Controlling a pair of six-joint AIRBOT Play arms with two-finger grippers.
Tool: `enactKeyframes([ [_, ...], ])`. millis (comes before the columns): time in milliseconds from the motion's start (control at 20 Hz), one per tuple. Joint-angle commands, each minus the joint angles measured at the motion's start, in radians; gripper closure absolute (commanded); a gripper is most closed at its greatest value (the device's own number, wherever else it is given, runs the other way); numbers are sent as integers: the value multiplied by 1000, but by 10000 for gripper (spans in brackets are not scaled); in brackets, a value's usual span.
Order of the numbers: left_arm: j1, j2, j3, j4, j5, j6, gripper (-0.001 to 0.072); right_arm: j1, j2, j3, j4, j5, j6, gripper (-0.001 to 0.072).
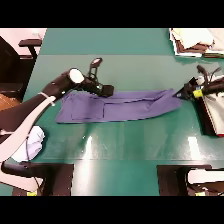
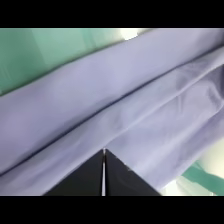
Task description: Fold the shirts.
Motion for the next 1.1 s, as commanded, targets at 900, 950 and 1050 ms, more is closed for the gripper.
enactKeyframes([
  [900, 109, -53, 243, 67, -204, 3, 686, 595, 196, 399, 109, -148, 106, 692],
  [950, 166, 15, 243, 101, -217, 3, 686, 643, 177, 407, 109, -177, 105, 693],
  [1050, 280, 153, 243, 171, -234, 3, 685, 762, 98, 459, 109, -227, 102, 692],
])
